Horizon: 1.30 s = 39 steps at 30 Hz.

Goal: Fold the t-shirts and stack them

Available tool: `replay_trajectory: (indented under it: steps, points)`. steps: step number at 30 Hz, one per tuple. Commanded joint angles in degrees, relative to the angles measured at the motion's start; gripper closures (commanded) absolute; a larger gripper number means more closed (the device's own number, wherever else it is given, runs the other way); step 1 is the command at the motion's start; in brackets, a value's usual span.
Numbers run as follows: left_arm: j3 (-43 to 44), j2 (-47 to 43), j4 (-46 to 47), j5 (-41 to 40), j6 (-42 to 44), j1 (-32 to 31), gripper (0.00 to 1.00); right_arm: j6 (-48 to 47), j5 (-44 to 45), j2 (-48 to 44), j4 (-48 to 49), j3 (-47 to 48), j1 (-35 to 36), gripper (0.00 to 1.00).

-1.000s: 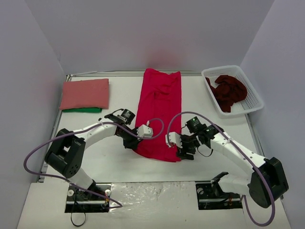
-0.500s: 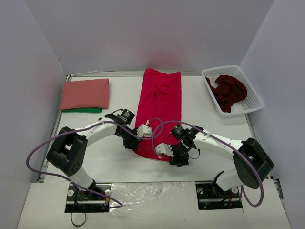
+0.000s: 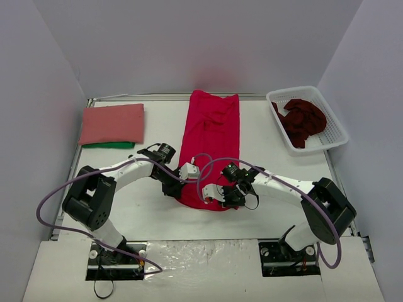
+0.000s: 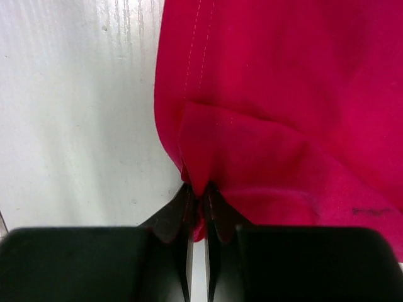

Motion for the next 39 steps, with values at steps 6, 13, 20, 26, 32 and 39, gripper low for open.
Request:
replay_trajectory:
  steps: [6, 13, 20, 26, 32, 39]
  points:
    - [2.5, -1.7, -2.2, 1.4, 0.8, 0.8, 0.98, 2.7, 0.2, -1.7, -8.2, 4.7, -2.3, 1.0]
    - [1.6, -6.6, -8.3, 5.6, 10.2, 1.1, 0.97, -1.8, -8.5, -9.8, -17.8, 8.5, -10.5, 1.0]
    - [7.7, -5.7, -24.7, 10.8, 21.6, 1.1, 0.98, -3.7, -11.9, -10.2, -23.1, 11.6, -13.3, 1.0]
    - [13.1, -4.1, -37.0, 13.4, 30.5, 0.9, 0.98, -7.6, -14.3, -8.6, -31.4, 15.8, -13.6, 1.0]
    - [13.7, -3.4, -43.5, 12.5, 35.4, -0.5, 0.98, -10.3, -16.2, -7.7, -35.6, 18.6, -13.9, 1.0]
    - [16.3, -5.0, -40.5, 11.6, 30.9, -0.5, 0.98, -11.6, -16.0, -4.9, -36.7, 22.2, -14.4, 1.0]
